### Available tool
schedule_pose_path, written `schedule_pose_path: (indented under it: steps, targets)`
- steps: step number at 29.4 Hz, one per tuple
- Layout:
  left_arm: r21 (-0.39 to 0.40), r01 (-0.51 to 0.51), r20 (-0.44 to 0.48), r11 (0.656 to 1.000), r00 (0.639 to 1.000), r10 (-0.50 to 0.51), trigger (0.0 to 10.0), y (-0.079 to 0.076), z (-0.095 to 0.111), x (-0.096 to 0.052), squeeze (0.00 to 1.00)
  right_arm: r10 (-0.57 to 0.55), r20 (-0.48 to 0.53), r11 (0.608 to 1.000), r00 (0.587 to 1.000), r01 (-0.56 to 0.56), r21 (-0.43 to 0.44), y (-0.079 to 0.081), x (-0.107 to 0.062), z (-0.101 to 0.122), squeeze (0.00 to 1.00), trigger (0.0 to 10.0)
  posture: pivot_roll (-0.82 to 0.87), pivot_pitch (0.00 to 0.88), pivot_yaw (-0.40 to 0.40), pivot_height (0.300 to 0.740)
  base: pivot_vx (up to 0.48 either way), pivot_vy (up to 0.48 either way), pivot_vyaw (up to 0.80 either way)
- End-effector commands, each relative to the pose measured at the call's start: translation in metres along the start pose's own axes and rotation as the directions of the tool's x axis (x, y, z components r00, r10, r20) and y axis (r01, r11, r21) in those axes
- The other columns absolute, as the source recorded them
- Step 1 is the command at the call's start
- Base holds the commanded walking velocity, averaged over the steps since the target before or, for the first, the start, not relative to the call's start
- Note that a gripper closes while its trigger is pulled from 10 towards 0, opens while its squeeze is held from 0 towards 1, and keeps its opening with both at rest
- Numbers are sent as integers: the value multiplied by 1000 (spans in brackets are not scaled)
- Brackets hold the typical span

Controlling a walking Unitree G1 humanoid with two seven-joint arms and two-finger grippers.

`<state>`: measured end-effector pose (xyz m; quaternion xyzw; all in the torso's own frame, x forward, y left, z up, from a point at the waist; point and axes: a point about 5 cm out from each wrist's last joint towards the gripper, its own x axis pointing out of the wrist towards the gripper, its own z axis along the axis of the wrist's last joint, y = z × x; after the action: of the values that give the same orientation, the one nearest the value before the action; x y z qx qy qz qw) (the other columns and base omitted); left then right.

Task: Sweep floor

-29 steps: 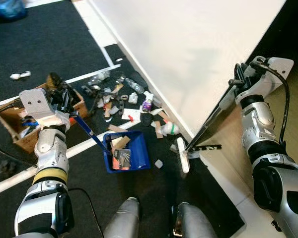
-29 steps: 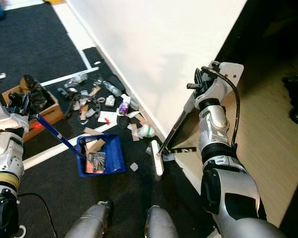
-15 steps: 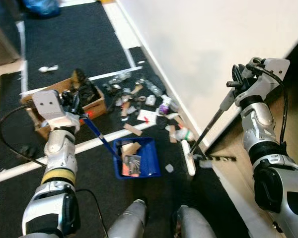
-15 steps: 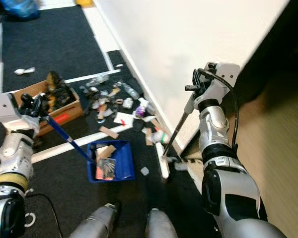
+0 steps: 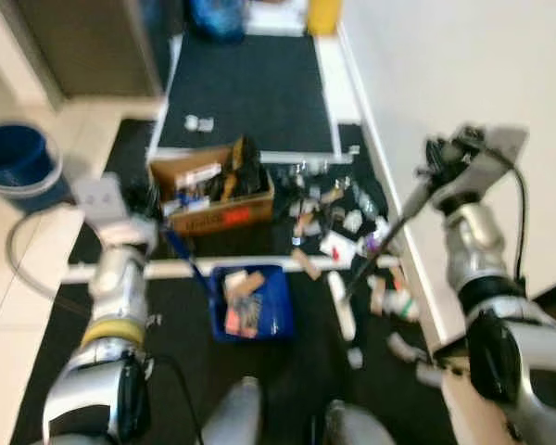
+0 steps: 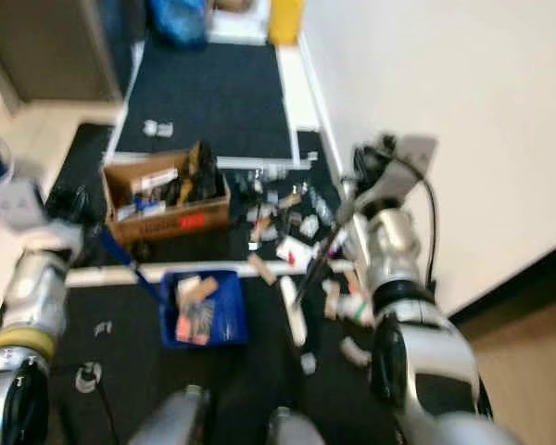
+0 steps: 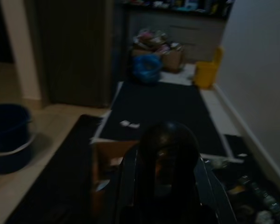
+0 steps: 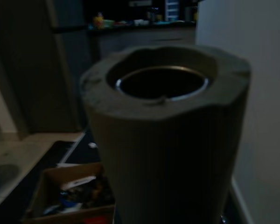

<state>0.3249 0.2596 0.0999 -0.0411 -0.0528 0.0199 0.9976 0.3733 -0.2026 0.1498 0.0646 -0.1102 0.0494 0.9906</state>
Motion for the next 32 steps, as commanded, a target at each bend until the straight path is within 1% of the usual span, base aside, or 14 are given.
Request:
schedule_pose_path:
  steps: [1, 6, 9, 11, 13, 14, 18, 26, 32]
  targets:
    - [-23, 42, 6, 999, 999, -41, 10000, -12, -1, 4, 0, -18, 27, 1000, 999, 18, -3, -4, -1, 4, 0, 10000, 150, 0, -47, 740, 0, 0, 731]
    - [-36, 70, -3, 997, 998, -70, 10000, -21, -4, 4, 0, -22, 26, 1000, 999, 23, -2, -5, -2, 3, 0, 10000, 150, 0, -47, 740, 0, 0, 731]
    - [-41, 81, -4, 996, 997, -81, 10000, -24, -5, 4, 0, -26, 26, 1000, 999, 27, -2, -6, -3, 2, 0, 10000, 150, 0, -47, 740, 0, 0, 731]
    - [-57, 92, 1, 994, 996, -92, 10000, -27, -6, 5, 0, -53, 31, 999, 998, 53, 6, -7, -3, 2, 0, 10000, 150, 0, -47, 740, 0, 0, 731]
    - [-70, 105, 8, 992, 994, -105, 10000, -30, -5, 5, 0, -91, 38, 995, 995, 90, 37, -10, -3, 2, 0, 10000, 142, 5, -43, 740, 0, 0, 731]
    - [-73, 111, 12, 991, 994, -111, 10000, -32, -5, 6, 0, -105, 42, 993, 994, 103, 60, -10, -3, 3, 0, 10000, 142, 5, -43, 740, 0, 0, 0]
    - [-79, 127, 14, 989, 992, -127, 10000, -37, -6, 6, 0, -95, 51, 993, 994, 92, 69, -10, -3, 4, 0, 10000, 140, 8, -43, 740, 0, -146, 0]
    - [-86, 136, 10, 987, 991, -136, 10000, -38, -6, 7, 0, -91, 69, 992, 993, 85, 88, -11, -4, 5, 0, 10000, 138, 10, -44, 740, 0, -356, 0]
    - [-87, 141, 4, 986, 990, -141, 10000, -40, -7, 7, 0, -94, 61, 993, 994, 89, 79, -12, -5, 4, 0, 10000, 137, 4, -41, 740, 0, -412, 0]
